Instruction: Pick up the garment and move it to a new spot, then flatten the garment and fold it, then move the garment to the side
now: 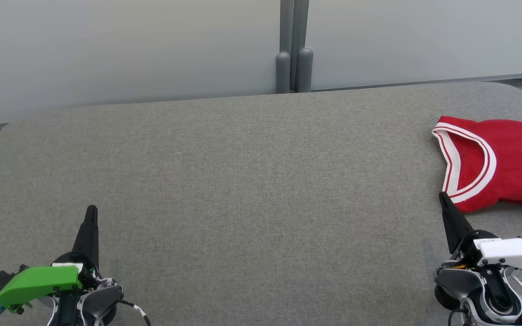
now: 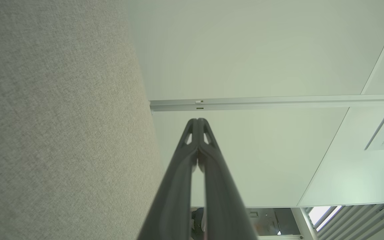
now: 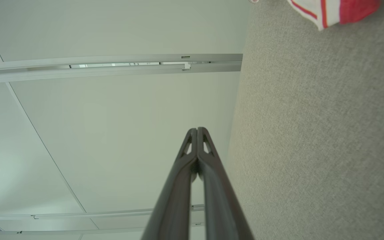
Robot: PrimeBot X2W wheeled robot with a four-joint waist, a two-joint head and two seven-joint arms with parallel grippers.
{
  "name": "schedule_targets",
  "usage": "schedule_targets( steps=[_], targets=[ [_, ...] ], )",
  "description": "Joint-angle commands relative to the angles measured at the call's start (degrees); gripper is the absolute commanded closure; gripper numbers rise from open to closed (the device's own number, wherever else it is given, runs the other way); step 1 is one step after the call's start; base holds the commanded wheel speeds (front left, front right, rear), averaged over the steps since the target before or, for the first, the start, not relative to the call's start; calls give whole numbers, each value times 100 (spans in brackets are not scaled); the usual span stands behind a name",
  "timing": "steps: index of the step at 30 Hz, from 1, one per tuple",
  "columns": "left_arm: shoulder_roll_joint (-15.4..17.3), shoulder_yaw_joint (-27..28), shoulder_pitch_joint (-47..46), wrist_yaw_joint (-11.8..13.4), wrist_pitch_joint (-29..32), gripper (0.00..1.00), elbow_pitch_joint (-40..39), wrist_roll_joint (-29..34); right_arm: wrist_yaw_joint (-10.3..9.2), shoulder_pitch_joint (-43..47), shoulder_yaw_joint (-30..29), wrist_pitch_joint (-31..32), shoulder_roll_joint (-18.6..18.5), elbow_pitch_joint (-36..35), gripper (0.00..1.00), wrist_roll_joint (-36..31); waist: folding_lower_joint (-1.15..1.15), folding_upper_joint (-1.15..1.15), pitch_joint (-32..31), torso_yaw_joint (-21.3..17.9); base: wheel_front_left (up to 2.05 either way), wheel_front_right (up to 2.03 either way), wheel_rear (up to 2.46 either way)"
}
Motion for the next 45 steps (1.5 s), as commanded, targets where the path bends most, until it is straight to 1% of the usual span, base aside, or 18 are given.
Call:
schedule_targets(
  steps=[1,45],
  targets=[
    [1,21,-84,-33,-1,100,-18,-1,2,-31,2,23,-30,11,100,28,0,43,0,0,0,0,0],
    [1,18,-81,-33,-2,100,-19,-2,2,-31,3,22,-30,10,100,30,0,43,0,0,0,0,0]
  ],
)
